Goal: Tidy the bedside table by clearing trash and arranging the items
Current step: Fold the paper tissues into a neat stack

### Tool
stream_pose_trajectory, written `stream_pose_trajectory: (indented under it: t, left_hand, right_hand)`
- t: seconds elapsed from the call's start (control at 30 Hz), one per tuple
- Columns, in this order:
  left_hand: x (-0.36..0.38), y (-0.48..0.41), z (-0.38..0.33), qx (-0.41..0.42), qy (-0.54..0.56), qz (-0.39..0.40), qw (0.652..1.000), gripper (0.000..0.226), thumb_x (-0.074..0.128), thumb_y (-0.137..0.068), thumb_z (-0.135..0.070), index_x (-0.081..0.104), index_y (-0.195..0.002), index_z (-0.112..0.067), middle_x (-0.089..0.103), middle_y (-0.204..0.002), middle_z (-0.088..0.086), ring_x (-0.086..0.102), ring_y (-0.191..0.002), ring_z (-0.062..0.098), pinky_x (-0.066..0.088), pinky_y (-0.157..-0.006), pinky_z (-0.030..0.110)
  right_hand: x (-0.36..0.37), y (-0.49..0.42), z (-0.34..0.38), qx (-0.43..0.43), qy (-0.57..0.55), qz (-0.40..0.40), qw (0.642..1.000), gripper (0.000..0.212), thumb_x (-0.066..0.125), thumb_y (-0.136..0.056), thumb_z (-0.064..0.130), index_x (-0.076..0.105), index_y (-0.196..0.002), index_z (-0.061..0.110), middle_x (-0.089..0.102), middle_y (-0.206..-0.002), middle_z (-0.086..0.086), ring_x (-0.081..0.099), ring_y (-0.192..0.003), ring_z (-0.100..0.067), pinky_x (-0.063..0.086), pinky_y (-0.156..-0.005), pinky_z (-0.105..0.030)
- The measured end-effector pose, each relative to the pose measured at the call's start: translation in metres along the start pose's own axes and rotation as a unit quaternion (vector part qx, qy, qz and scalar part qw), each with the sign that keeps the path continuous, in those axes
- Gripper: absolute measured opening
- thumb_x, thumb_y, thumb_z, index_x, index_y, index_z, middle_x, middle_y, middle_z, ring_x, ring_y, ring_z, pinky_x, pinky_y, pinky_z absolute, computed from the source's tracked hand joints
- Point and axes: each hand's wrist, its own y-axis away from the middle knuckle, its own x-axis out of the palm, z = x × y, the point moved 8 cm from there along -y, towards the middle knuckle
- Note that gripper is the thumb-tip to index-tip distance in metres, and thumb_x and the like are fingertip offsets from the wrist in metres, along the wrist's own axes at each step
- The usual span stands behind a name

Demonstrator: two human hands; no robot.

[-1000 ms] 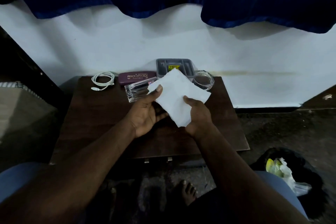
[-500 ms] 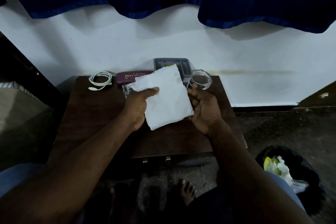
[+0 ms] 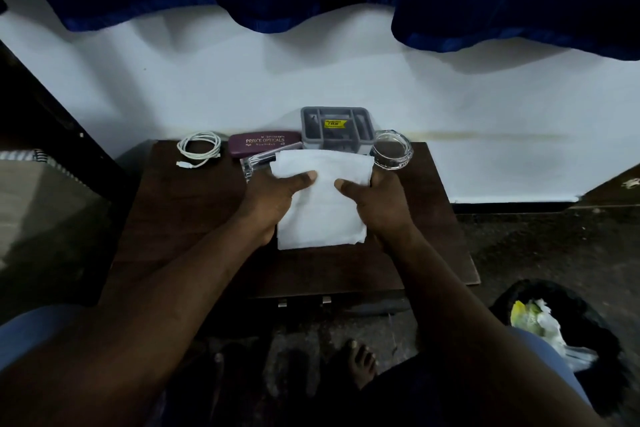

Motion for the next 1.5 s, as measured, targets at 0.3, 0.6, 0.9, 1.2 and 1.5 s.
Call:
stream_pose_trajectory:
  t: [0.3, 0.6, 0.9, 1.2, 1.5]
  left_hand:
    - [0.002, 0.005, -0.026, 0.18, -0.039, 0.028, 0.983, 0.035, 0.089, -0.077, -0.024, 0.08, -0.11, -0.017, 0.079, -0.11, 0.0, 0.075, -0.105, 0.018, 0.059, -0.088, 0.031]
    - [-0.002, 0.006, 0.006, 0.142, -0.16, -0.015, 0.977, 0.036, 0.087, -0.074, -0.043, 0.08, -0.105, -0.026, 0.079, -0.097, -0.015, 0.074, -0.097, 0.002, 0.057, -0.087, 0.025]
    - [-0.006, 0.006, 0.007, 0.122, -0.177, -0.002, 0.977, 0.047, 0.084, -0.067, -0.049, 0.08, -0.107, -0.025, 0.08, -0.105, -0.006, 0.075, -0.101, 0.014, 0.059, -0.095, 0.045]
    - [0.004, 0.009, -0.02, 0.171, -0.172, -0.042, 0.969, 0.032, 0.083, -0.07, -0.049, 0.081, -0.095, -0.03, 0.08, -0.098, -0.008, 0.076, -0.095, 0.009, 0.06, -0.092, 0.045]
    - [-0.003, 0.004, -0.005, 0.088, -0.198, -0.011, 0.976, 0.051, 0.075, -0.073, -0.051, 0.078, -0.114, -0.021, 0.079, -0.105, -0.003, 0.074, -0.1, 0.016, 0.058, -0.095, 0.049]
  right_hand:
    - [-0.005, 0.012, 0.025, -0.114, -0.005, -0.073, 0.991, 0.028, 0.084, -0.082, 0.017, 0.079, -0.109, 0.011, 0.081, -0.1, 0.001, 0.077, -0.094, -0.014, 0.062, -0.084, -0.036]
    - [0.007, 0.01, -0.017, 0.006, 0.002, -0.095, 0.995, 0.021, 0.085, -0.079, 0.023, 0.08, -0.097, 0.013, 0.08, -0.09, 0.001, 0.077, -0.089, -0.017, 0.063, -0.084, -0.047]
    - [-0.002, 0.002, -0.019, 0.017, 0.014, -0.084, 0.996, 0.032, 0.086, -0.078, 0.014, 0.08, -0.109, 0.012, 0.08, -0.1, -0.001, 0.076, -0.095, -0.017, 0.061, -0.091, -0.044]
    - [-0.003, 0.001, -0.007, 0.004, -0.021, -0.103, 0.994, 0.028, 0.087, -0.075, 0.024, 0.081, -0.102, 0.021, 0.08, -0.088, 0.012, 0.076, -0.087, -0.004, 0.063, -0.086, -0.037]
    - [0.003, 0.004, -0.029, 0.059, -0.004, -0.074, 0.995, 0.034, 0.087, -0.078, 0.022, 0.078, -0.111, 0.022, 0.077, -0.094, 0.01, 0.075, -0.093, -0.013, 0.062, -0.085, -0.036]
